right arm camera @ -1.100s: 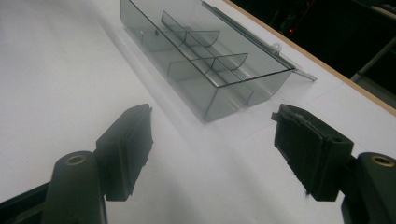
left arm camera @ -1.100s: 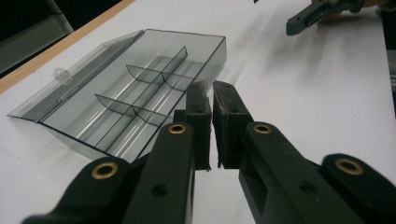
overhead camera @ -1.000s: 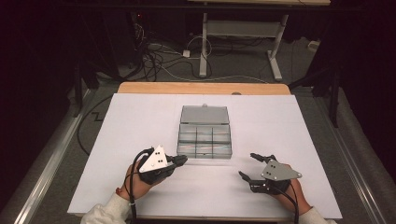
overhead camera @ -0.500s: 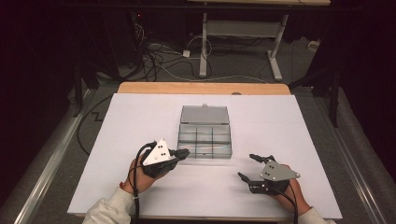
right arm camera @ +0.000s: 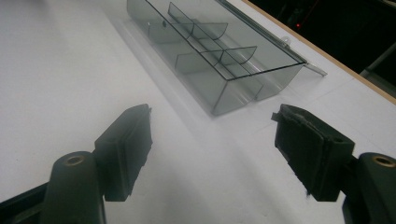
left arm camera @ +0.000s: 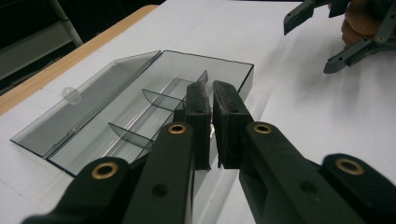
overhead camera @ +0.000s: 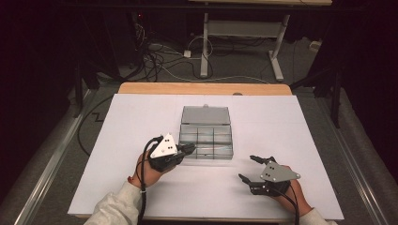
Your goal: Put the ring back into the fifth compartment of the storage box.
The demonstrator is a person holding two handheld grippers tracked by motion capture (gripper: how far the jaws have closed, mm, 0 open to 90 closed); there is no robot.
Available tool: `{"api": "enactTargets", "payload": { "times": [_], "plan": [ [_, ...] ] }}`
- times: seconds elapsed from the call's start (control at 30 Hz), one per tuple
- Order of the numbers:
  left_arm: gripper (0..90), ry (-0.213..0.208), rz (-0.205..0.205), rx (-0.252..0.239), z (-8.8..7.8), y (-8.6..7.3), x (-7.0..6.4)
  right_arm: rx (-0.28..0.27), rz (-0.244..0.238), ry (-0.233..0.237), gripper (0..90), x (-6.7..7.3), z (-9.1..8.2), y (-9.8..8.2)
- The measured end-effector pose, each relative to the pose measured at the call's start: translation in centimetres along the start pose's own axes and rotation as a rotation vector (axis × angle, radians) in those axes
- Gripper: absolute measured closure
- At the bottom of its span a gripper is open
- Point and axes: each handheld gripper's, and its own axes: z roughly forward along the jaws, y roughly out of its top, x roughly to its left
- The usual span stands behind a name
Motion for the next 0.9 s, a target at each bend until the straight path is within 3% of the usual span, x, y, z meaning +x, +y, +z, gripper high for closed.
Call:
{"api": "enactTargets", "payload": {
  "times": [0.5, 0.9],
  "plan": [
    [83.4, -0.008, -0.007, 0.018, 2.7, 0.5, 0.7, 0.006, -0.003, 0.007, 27.7, 0.1, 0.1, 0.0],
    [83.2, -0.011, -0.046, 0.037, 5.3, 0.5, 1.5, 0.007, -0.001, 0.013, 27.7, 0.1, 0.1, -0.1]
  ]
}}
